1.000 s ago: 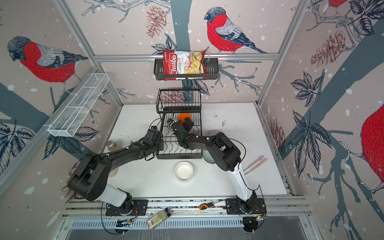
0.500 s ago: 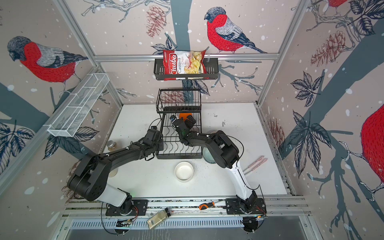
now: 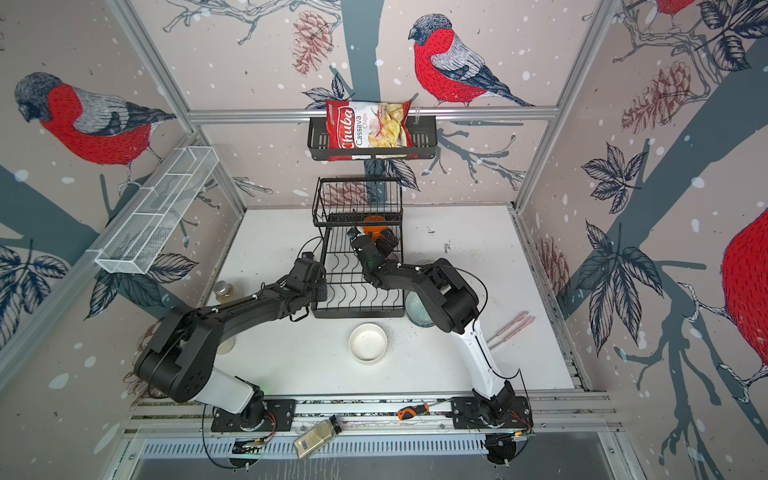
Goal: Load the bowls into the dish rack
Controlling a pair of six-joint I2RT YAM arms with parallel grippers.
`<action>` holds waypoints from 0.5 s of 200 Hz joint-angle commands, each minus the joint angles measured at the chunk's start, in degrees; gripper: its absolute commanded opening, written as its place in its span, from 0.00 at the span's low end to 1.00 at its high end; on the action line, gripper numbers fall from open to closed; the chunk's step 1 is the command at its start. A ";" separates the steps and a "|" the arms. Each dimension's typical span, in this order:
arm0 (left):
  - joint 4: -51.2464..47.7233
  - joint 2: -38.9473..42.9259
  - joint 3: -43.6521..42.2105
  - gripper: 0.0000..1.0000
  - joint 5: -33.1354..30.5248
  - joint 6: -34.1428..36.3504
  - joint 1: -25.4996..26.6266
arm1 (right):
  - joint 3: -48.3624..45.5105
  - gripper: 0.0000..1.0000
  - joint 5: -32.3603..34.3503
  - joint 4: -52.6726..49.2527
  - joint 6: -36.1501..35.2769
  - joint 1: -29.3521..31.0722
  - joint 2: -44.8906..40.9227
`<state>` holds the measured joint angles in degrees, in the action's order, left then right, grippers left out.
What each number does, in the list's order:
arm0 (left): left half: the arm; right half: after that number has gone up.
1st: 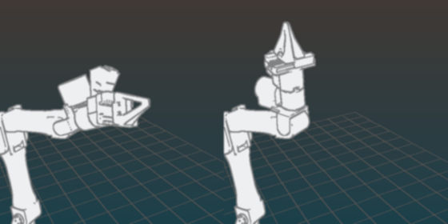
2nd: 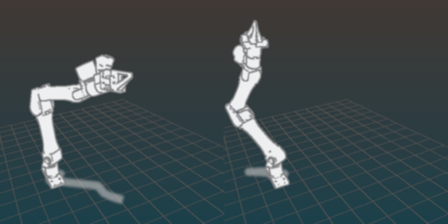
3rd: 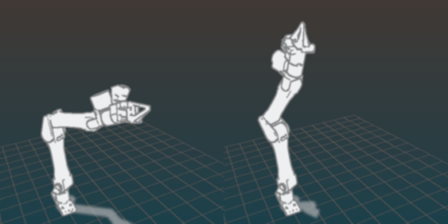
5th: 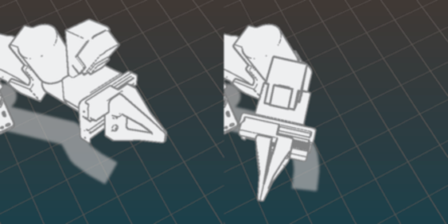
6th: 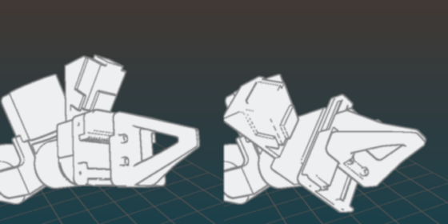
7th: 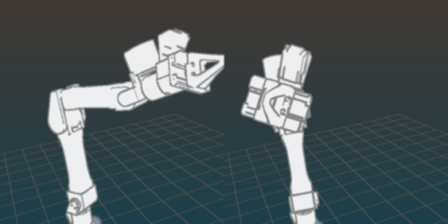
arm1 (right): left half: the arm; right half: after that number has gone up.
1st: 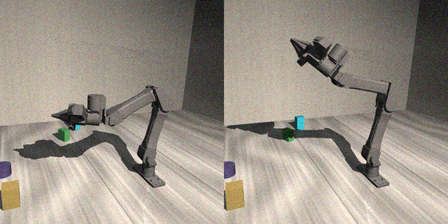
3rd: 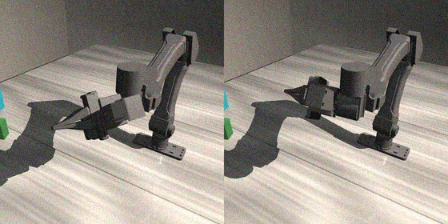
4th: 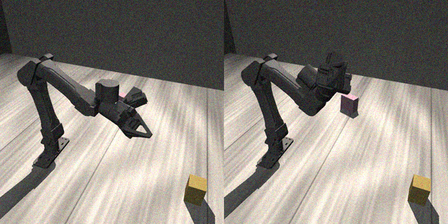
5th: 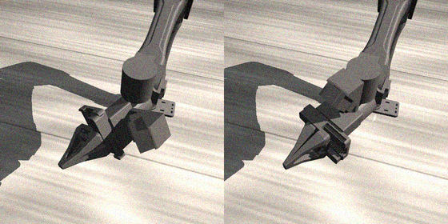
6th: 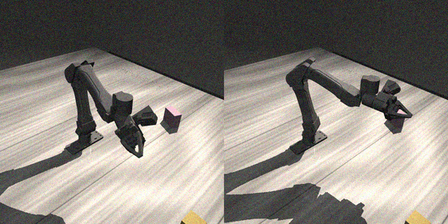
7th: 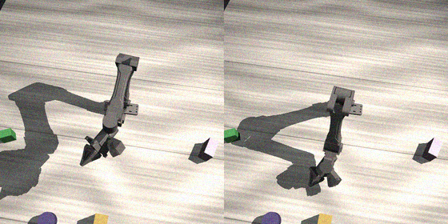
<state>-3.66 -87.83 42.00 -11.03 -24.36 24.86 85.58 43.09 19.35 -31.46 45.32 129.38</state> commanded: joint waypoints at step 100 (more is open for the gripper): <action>-7.67 -0.76 0.46 0.00 0.65 -3.22 -0.11 | -8.78 0.99 -3.23 -0.84 6.74 4.44 -10.43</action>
<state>-4.32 -87.90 42.78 -11.31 -24.36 24.88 79.00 41.50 19.00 -27.92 48.66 121.32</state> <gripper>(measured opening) 0.051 0.995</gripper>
